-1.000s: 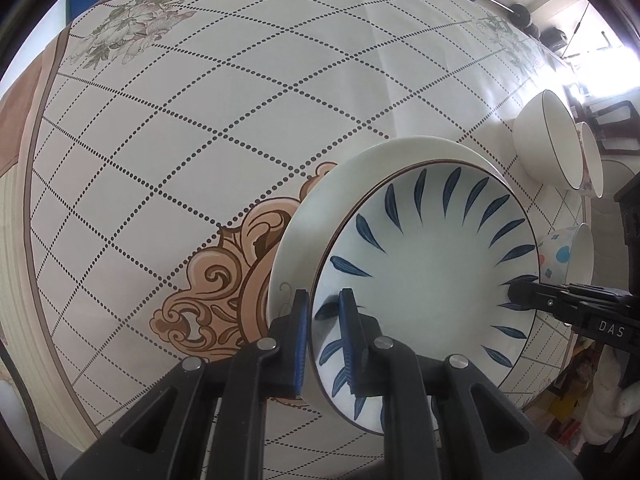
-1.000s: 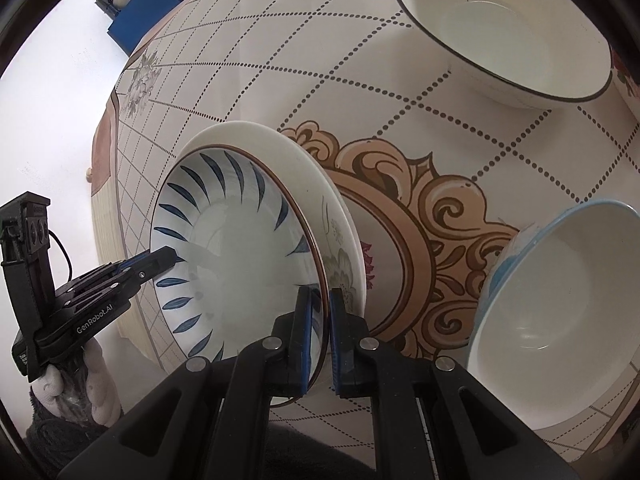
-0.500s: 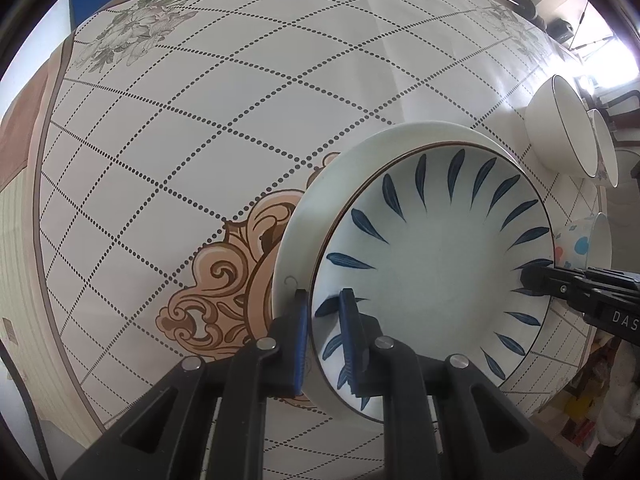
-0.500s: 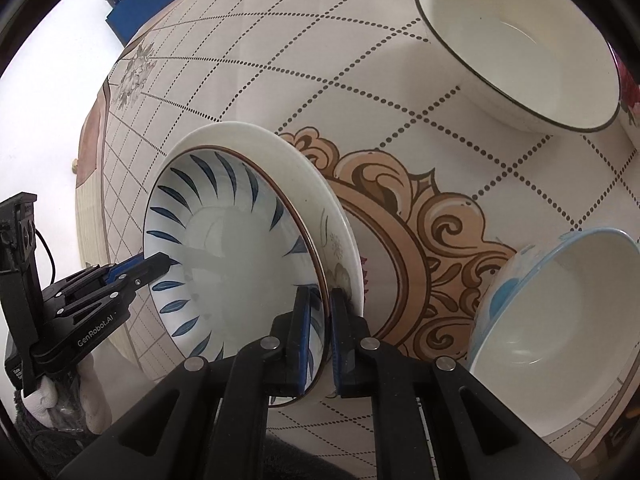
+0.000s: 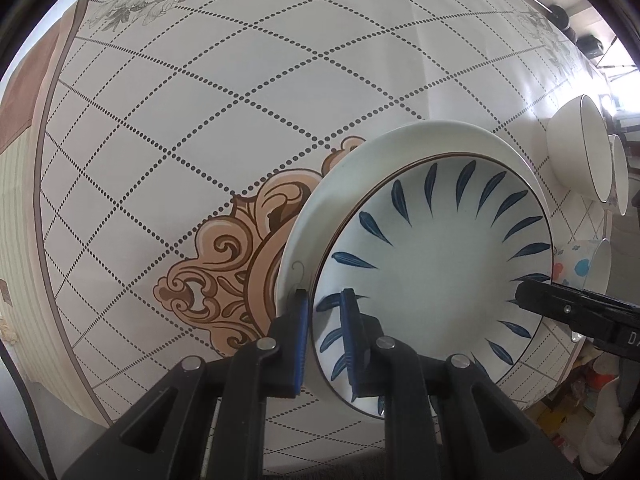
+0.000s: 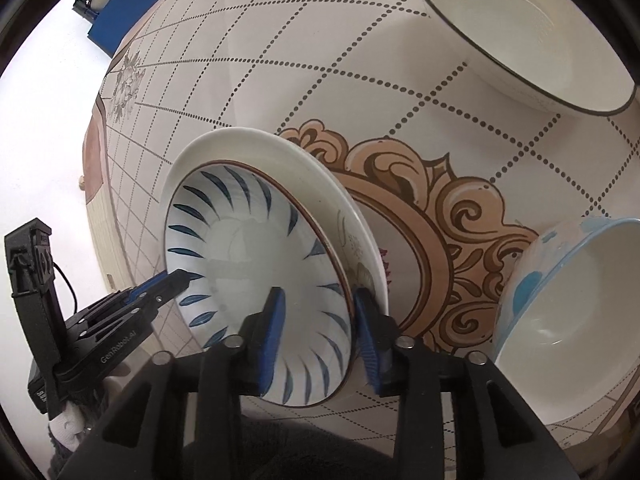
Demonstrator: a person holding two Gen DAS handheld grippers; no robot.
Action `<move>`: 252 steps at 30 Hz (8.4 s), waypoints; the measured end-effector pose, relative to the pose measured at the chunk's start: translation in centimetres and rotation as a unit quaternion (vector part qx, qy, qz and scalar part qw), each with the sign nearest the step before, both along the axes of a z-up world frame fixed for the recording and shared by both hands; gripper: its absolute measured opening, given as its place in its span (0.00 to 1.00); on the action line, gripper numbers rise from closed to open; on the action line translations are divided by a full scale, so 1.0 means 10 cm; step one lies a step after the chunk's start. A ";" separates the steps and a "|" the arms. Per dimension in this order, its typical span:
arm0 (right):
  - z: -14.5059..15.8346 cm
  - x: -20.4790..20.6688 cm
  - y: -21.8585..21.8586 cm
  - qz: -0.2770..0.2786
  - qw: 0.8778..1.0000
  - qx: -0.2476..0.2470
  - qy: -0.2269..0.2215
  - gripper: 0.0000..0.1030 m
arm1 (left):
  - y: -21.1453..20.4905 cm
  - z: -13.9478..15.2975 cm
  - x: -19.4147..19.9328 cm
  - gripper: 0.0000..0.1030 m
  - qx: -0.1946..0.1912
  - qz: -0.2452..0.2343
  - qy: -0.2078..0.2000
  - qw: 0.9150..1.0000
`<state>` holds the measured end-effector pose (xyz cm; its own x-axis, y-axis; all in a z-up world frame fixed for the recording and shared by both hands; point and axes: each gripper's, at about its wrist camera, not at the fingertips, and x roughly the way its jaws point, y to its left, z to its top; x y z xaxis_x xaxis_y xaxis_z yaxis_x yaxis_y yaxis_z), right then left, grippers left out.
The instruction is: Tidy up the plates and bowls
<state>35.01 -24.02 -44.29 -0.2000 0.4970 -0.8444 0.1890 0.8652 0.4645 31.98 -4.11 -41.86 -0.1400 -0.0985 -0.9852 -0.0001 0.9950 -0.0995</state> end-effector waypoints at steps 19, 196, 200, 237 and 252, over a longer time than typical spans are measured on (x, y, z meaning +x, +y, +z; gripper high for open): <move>0.69 -0.09 0.07 0.059 0.989 -0.110 -0.080 0.93 | 0.08 0.66 0.04 0.53 0.015 0.008 -0.072 0.997; -0.15 0.86 -1.94 -0.114 0.993 -0.028 -0.025 0.13 | -2.56 -0.19 1.77 0.16 -0.021 -0.188 0.000 0.982; -0.14 0.83 -1.94 -0.110 0.993 -0.039 -0.030 0.11 | -2.56 -0.14 1.72 0.13 -0.017 -0.193 -0.011 0.981; 0.83 -0.23 -2.44 -0.129 0.990 -0.023 -0.041 0.09 | -2.85 0.97 0.76 0.12 -0.053 -0.240 -0.060 0.968; 0.46 -0.79 -2.53 -0.132 0.991 -0.031 0.004 0.09 | -3.01 0.57 0.21 0.12 -0.034 -0.264 -0.017 0.964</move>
